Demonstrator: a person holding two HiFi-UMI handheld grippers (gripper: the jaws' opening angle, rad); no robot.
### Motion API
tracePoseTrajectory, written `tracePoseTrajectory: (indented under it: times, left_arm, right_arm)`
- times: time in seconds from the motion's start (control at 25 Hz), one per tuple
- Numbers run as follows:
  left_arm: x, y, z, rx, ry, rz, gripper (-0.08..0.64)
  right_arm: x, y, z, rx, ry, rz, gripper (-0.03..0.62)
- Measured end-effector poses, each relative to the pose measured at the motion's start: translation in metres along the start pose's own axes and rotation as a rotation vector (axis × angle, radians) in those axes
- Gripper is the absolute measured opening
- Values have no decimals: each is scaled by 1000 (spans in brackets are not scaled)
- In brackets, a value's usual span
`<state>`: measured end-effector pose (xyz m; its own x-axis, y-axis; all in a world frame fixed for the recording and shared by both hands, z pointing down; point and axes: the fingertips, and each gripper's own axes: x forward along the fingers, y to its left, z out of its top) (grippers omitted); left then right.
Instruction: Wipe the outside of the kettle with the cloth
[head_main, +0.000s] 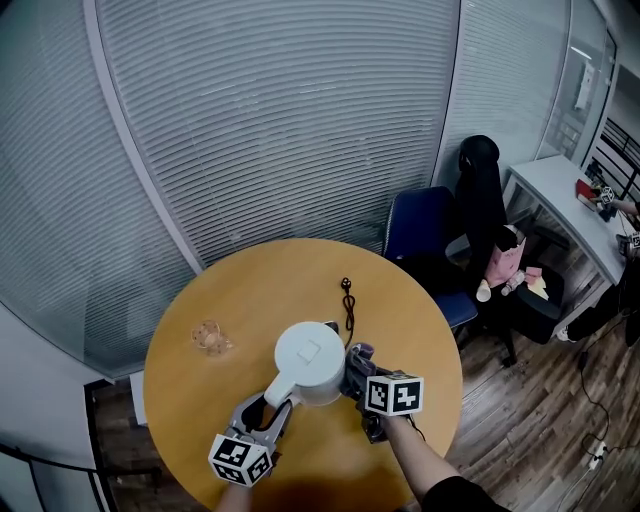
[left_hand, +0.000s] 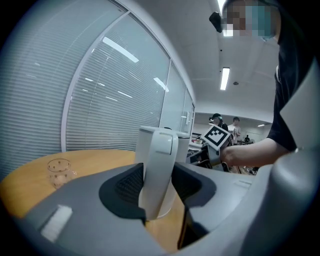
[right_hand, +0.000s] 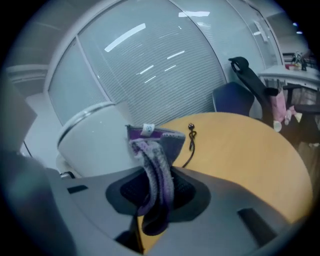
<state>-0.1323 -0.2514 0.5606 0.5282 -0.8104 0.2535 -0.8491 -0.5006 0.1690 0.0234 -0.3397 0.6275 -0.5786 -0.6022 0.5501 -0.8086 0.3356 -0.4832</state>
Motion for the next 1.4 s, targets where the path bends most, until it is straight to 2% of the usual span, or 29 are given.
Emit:
tracePoseTrajectory:
  times: [0.12, 0.28, 0.52, 0.68, 0.88, 1.08, 1.4]
  left_arm:
    - [-1, 0, 2, -1, -5, 7, 179]
    - [0, 0, 0, 0, 4, 7, 179]
    - [3, 1, -1, 2, 15, 6, 179]
    - [5, 1, -4, 20, 16, -10, 179]
    - [6, 3, -30, 59, 114, 3, 179]
    - [-3, 5, -38, 7, 87, 9, 179]
    - [-37, -5, -49, -3, 87, -40, 158]
  right_arm:
    - [17, -18, -28, 84, 60, -22, 97]
    - [37, -37, -59, 124, 129, -66, 96]
    - [44, -46, -66, 140, 146, -89, 97]
    - [26, -46, -60, 117, 90, -134, 97]
    - [-17, -28, -46, 99, -23, -153, 97]
    - [-63, 6, -37, 66, -140, -138, 97]
    - [-123, 61, -60, 100, -260, -118, 97]
